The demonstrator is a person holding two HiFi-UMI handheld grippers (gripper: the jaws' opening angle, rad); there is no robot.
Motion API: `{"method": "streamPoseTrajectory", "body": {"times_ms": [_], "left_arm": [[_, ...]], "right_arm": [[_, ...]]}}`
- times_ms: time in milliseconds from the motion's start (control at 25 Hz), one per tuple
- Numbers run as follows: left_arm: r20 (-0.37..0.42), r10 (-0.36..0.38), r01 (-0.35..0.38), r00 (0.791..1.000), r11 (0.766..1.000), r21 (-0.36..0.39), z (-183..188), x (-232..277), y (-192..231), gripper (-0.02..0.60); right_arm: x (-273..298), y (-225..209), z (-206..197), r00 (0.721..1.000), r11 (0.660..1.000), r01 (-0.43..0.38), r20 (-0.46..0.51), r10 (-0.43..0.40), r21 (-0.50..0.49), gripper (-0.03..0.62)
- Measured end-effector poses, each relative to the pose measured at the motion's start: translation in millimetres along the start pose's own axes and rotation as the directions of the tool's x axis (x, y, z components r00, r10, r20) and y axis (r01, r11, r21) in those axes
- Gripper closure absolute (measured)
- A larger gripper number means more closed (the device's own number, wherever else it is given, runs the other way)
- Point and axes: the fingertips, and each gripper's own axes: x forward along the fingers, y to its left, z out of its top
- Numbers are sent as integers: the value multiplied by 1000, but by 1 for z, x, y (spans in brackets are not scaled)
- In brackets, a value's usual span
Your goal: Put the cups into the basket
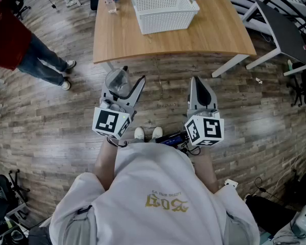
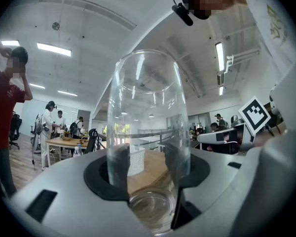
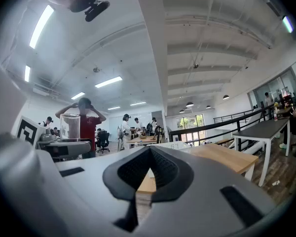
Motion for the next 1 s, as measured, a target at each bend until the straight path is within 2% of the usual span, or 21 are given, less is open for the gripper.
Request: {"method": "streamPoseTrajectory", "body": {"times_ms": [440, 1000], "left_arm": [[-2, 20, -20, 1000, 1000, 2, -1, 9, -9, 334], [-13, 37, -37, 999, 999, 12, -2, 23, -11, 334]], "right_arm": [[3, -17, 1, 1000, 1000, -18, 2, 18, -10, 585], [12, -36, 0, 1000, 999, -27, 17, 26, 29, 585]]}}
